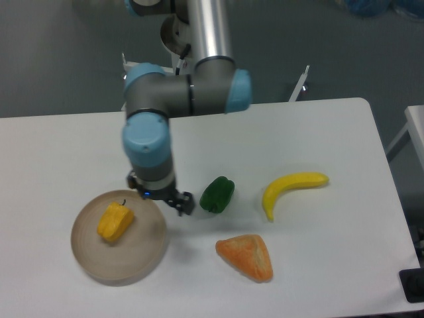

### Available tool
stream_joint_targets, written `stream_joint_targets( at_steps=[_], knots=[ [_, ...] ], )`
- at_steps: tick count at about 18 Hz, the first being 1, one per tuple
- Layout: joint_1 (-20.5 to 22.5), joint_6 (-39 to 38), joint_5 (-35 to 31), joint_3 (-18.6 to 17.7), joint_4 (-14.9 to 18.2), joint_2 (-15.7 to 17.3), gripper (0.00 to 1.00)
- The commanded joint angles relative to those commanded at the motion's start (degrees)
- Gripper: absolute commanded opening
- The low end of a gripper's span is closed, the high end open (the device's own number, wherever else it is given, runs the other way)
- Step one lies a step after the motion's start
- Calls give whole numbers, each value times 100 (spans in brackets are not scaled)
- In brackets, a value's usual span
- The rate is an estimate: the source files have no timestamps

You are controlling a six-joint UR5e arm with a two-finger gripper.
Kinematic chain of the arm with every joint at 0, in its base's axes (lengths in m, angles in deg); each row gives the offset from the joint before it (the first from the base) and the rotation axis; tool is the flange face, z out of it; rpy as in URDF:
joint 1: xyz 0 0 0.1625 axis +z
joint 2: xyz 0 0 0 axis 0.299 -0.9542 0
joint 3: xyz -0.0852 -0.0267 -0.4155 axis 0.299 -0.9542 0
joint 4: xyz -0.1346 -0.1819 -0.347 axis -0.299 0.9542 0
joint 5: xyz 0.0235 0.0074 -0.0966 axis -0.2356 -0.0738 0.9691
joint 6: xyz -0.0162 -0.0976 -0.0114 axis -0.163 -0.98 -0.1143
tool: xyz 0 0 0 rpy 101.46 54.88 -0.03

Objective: Pick up the yellow pepper from the plate
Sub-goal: 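Lower the gripper onto the yellow pepper and close on it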

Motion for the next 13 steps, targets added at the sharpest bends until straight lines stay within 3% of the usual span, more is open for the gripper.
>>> stream_joint_targets(
  at_steps=[3, 13],
  knots=[
    [-115, 0, 9, -247, -362, 9, 100],
    [-361, 9, 114, -256, -389, -87, 100]
  ],
)
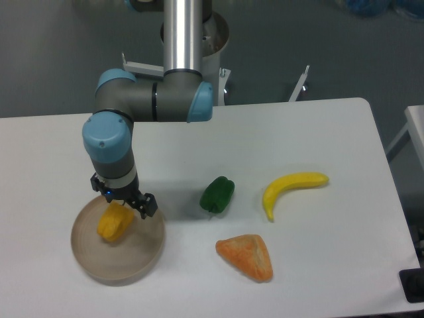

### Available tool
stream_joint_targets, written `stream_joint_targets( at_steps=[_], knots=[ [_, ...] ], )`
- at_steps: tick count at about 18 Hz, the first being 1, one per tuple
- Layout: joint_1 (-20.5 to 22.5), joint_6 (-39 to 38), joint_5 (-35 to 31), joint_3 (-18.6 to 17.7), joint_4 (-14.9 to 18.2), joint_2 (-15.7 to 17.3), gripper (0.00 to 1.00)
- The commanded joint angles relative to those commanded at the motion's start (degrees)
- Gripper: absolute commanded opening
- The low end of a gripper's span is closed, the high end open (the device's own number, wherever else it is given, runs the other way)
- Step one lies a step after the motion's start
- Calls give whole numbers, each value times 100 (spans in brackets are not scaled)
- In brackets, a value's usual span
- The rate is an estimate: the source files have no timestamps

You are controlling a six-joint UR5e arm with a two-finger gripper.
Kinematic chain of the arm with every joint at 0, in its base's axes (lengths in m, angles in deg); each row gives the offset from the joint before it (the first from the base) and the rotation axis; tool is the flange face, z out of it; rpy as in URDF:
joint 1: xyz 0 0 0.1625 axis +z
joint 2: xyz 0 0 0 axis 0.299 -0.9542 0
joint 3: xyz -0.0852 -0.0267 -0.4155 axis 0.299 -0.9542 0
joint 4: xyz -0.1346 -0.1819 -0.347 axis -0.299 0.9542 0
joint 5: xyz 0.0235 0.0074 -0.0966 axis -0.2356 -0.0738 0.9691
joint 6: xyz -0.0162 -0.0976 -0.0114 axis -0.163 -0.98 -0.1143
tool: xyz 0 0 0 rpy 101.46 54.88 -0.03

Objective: Pick up the yellow pepper from the plate
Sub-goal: 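Lower the gripper onto the yellow pepper and close on it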

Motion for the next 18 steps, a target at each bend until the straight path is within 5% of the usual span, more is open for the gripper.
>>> stream_joint_targets(
  at_steps=[13, 14, 16, 18],
  knots=[
    [-132, -97, 9, -62, -167, -176, 100],
    [-132, -79, 9, -62, -167, -176, 94],
    [-132, -18, 9, -62, -167, -176, 57],
    [-132, -9, 9, -44, -176, -176, 40]
  ],
)
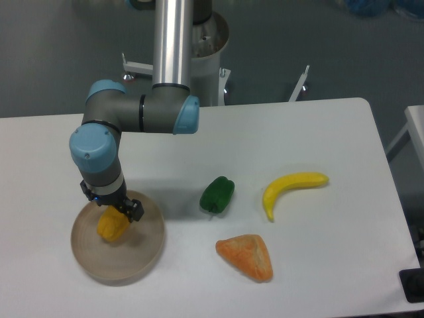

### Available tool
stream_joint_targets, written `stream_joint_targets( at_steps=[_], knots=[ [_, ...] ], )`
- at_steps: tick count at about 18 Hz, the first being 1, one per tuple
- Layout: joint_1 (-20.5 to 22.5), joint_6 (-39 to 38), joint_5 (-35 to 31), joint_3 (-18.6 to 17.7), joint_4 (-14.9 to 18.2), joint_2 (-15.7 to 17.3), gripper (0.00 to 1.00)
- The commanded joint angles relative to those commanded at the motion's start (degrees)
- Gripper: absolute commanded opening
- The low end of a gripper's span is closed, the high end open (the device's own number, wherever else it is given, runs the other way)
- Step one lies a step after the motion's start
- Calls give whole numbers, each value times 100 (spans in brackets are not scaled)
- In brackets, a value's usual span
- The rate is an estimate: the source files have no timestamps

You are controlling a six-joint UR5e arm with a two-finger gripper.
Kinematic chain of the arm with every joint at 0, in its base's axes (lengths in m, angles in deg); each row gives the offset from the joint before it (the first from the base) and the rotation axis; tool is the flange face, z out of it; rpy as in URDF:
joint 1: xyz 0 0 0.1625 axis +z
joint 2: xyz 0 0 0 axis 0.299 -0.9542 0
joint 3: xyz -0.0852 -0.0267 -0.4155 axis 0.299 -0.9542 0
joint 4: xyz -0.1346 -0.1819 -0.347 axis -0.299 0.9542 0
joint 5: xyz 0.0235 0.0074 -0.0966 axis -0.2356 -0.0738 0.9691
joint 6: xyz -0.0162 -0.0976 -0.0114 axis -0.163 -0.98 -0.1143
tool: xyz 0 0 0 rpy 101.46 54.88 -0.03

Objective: Pick up the yellow pepper from the plate
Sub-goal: 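Lower the gripper onto the yellow pepper and close on it, then lift the yellow pepper off the plate and carry it toward the banana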

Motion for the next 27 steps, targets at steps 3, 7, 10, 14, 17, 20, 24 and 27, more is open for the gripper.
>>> stream_joint_targets(
  at_steps=[3, 7, 10, 14, 17, 20, 24, 27],
  knots=[
    [9, 17, 0, 18, 0, 9, 35],
    [88, 201, -44, 105, 9, 70, 34],
    [359, 447, -62, 211, 70, 210, 34],
    [930, 1193, -53, 211, 88, 386, 34],
    [1422, 1843, -53, 220, 97, 475, 35],
    [1879, 2564, -53, 255, 97, 492, 35],
    [2284, 3224, -61, 439, 88, 413, 35],
    [2391, 3410, -53, 562, 79, 334, 35]
  ],
)
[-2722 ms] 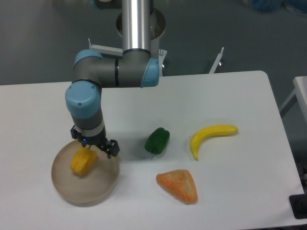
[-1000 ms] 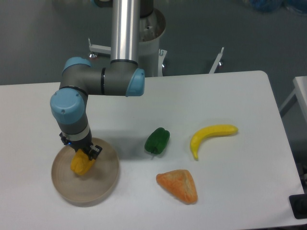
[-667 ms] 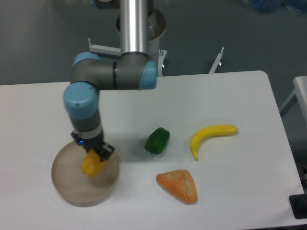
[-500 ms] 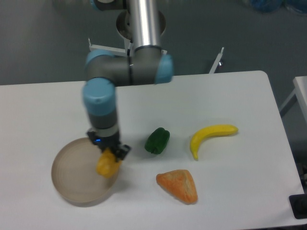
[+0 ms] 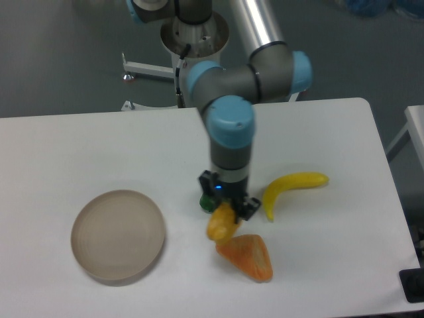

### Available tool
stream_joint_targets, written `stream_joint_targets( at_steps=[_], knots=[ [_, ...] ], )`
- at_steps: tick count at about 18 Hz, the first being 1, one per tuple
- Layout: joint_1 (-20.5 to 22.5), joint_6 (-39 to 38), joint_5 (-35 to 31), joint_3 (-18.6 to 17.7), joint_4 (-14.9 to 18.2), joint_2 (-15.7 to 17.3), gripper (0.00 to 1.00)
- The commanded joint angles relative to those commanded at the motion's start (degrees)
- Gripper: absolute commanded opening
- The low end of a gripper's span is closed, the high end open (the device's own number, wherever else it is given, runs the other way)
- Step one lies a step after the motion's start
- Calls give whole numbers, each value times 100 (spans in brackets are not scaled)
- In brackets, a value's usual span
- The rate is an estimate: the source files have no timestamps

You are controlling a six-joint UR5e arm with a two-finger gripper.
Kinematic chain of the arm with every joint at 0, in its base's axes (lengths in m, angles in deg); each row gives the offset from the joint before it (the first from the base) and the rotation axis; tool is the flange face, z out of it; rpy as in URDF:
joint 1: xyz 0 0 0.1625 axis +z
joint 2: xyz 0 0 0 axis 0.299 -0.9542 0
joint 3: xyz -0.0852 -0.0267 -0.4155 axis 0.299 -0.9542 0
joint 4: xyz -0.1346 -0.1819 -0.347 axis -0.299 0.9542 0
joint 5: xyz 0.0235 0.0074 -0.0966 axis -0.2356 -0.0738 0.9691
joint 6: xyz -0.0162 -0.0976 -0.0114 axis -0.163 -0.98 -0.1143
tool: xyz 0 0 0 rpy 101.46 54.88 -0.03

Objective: Pick up the yellow pepper from the plate
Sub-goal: 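Lift the yellow pepper off the plate and carry it toward the banana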

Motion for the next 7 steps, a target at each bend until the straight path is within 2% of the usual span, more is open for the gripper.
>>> stream_joint_targets(
  at_steps=[7],
  knots=[
    [70, 53, -9, 27, -35, -35, 35]
  ],
)
